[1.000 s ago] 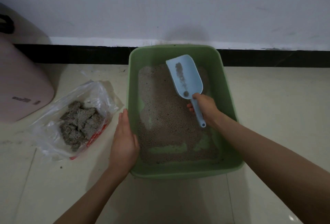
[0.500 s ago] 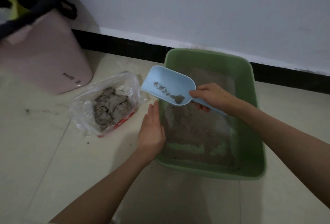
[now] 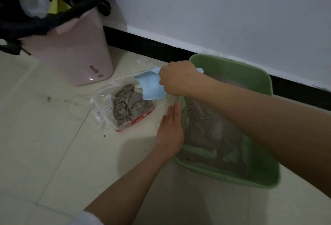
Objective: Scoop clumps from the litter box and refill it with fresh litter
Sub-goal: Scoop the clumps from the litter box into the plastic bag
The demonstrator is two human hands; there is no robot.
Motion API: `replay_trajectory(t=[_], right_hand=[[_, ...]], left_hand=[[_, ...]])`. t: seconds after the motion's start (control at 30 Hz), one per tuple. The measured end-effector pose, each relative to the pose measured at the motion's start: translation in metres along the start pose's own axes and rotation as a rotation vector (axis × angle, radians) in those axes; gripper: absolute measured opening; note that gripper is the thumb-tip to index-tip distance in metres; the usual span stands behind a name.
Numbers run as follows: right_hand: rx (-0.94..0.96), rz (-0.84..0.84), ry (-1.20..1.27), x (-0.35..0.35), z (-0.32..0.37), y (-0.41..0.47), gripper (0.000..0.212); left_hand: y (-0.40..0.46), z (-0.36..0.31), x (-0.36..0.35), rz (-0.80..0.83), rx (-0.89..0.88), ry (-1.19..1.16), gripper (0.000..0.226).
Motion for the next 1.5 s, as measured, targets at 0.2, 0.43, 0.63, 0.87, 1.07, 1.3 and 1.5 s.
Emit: replay_trajectory(t=[0.2,0.43,0.63,0.87,1.07,1.3,1.5], right_hand=[[-0.128,0.035,0.212,-0.016,-0.035,-0.014,0.023],[-0.389,0.004,0.694,-0.048,-0.121,-0.067,0.043],[-0.573,0.219,0.465,-0.097,-0.181,-0.107,0.028],[-0.524,0.125,-0.087,-0.1,-0.169,-0.079,0.024],[-0.367,0.125,-0.197,-0.117,-0.132,-0.045,0.025],[-0.093,0.251,-0.136,-0.134,-0.095,-0.059,0.034],[0.074,0.425,-0.194,-0.1,-0.099,-0.108,0.015]], left_hand=[[0.001,0.002,-0.002,-0.014,-0.01,-0.023,0.075],[-0.002,-0.001,0.004,-0.052,0.023,-0.091,0.071],[0.001,0.005,-0.003,-0.109,0.024,-0.144,0.073],[0.001,0.006,-0.006,-0.135,-0.027,-0.106,0.07],[0.001,0.004,-0.006,-0.153,-0.032,-0.131,0.072],[0.001,0.006,-0.007,-0.161,-0.042,-0.167,0.073],[0.001,0.007,-0.007,-0.16,-0.044,-0.169,0.072]])
Point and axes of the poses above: each hand's wrist, its own y-axis towards the middle knuckle, its own x-axis out of the back of the hand, z = x × y, the point moved 5 cm from there along y, towards the middle knuckle, and after that the axes turned 2 degrees about -x, right-handed, at the moved point
